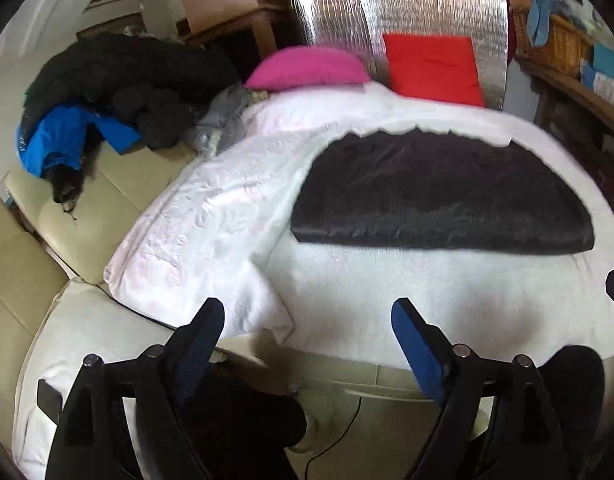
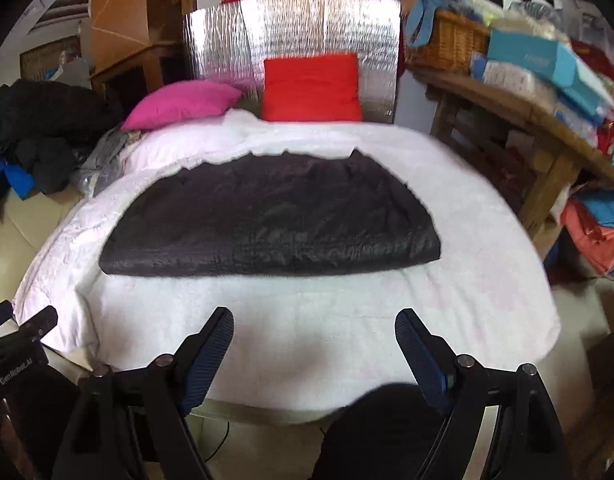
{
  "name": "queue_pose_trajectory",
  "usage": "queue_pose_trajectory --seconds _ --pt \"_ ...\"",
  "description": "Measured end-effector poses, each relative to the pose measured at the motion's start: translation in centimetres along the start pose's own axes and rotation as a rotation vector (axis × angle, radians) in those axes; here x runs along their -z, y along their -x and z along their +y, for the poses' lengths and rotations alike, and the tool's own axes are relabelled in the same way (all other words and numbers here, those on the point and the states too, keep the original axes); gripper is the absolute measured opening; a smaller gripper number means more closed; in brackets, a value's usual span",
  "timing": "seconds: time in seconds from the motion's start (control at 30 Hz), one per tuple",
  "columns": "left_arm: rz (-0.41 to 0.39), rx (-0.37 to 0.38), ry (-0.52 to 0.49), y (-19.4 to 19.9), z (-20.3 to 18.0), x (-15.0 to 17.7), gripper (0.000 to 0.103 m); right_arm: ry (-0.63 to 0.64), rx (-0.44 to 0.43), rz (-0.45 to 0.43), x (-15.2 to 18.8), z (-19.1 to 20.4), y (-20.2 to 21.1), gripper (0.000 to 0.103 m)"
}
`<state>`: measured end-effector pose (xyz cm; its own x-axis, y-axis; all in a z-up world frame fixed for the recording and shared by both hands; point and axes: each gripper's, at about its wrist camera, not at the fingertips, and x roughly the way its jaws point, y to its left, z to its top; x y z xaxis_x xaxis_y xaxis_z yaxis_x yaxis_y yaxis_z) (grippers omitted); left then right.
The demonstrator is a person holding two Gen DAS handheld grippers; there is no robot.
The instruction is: Fold large clothes
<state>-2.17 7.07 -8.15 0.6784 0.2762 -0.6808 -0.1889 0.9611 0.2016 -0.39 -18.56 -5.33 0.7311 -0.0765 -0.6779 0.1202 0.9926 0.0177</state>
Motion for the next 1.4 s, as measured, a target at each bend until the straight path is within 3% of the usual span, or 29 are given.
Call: queue_pose_trajectory --seconds 0.17,0.37,0.97,1.4 --pt "-0.096 -0.003 0.012 4.2 0.7 -0.1 0.090 -0.023 0.017 -0.094 0.0 -0.2 4.8 0.086" --pt "-0.181 0.013 0.021 8.2 1.4 -0.2 0.092 -0.037 0.012 -0.137 0.4 -0.5 8.6 0.086" --pt "-0.375 0.037 0.067 16.1 2.7 -0.6 0.100 -0.086 -0.025 -0.278 -0.6 -1.3 15.7 0.086" --pt "-0.377 0.036 0.072 16.0 2.8 -0.5 0.101 -0.081 -0.031 -0.275 -0.9 -1.1 15.6 0.086"
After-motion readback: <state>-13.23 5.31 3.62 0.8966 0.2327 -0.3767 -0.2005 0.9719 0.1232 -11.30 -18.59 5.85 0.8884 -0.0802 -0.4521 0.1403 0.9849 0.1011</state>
